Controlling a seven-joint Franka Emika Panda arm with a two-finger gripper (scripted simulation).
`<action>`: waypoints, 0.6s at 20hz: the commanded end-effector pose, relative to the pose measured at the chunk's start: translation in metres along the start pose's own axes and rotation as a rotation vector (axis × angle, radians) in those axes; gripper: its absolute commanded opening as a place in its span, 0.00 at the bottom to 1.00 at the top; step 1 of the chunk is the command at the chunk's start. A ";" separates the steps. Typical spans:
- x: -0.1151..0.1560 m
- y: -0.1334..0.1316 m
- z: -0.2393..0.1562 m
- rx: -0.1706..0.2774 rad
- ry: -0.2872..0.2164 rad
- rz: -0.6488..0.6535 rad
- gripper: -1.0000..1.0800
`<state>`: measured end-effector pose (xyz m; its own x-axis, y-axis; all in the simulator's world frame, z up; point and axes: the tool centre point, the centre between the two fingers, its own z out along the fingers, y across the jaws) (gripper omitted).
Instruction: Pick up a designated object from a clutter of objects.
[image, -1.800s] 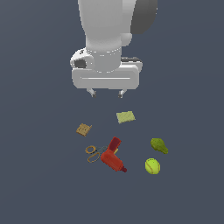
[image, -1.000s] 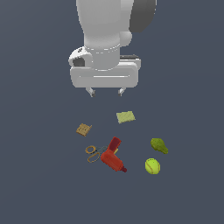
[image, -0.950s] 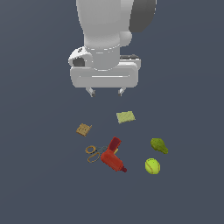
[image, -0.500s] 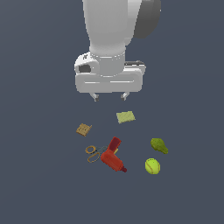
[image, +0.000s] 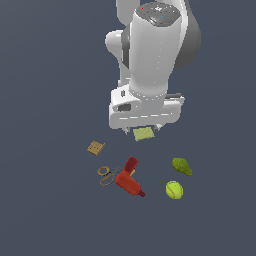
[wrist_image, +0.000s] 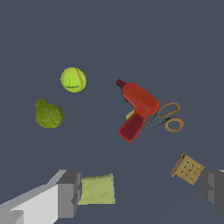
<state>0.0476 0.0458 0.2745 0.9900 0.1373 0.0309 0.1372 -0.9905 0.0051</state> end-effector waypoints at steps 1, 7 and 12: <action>0.012 -0.020 0.019 -0.005 -0.005 -0.047 0.96; 0.036 -0.078 0.073 -0.010 -0.015 -0.171 0.96; 0.046 -0.126 0.118 -0.006 -0.021 -0.267 0.96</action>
<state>0.0787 0.1626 0.1701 0.9299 0.3677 0.0074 0.3676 -0.9298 0.0170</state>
